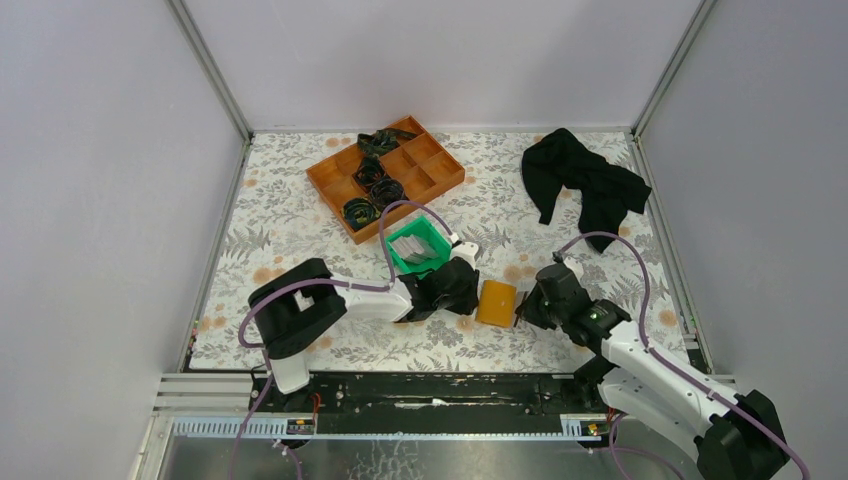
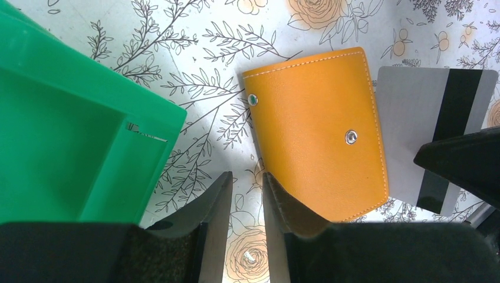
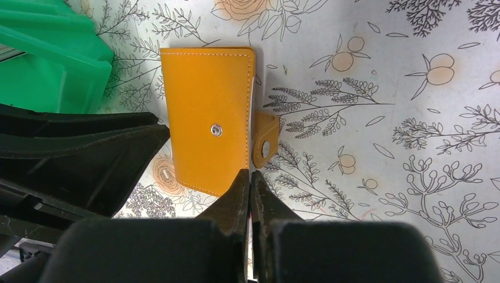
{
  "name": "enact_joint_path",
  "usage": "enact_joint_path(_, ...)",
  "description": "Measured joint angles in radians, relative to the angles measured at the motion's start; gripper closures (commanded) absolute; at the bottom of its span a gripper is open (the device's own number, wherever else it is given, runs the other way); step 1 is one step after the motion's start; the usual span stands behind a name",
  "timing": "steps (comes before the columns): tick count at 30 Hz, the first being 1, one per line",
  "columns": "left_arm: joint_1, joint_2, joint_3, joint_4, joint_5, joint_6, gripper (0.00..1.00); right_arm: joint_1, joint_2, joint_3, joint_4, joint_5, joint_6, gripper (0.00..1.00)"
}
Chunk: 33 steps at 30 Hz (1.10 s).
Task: Put the credit cards into the card holder
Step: Open the card holder at the center of the board.
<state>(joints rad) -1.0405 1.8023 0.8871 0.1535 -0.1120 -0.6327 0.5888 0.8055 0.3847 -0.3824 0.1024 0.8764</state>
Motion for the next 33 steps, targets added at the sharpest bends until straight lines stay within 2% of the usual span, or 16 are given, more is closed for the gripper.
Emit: enact_joint_path(33, 0.000, 0.011, 0.009, 0.003, 0.000, 0.003, 0.67, -0.025, -0.048, 0.005, -0.021, -0.018, -0.019, 1.00)
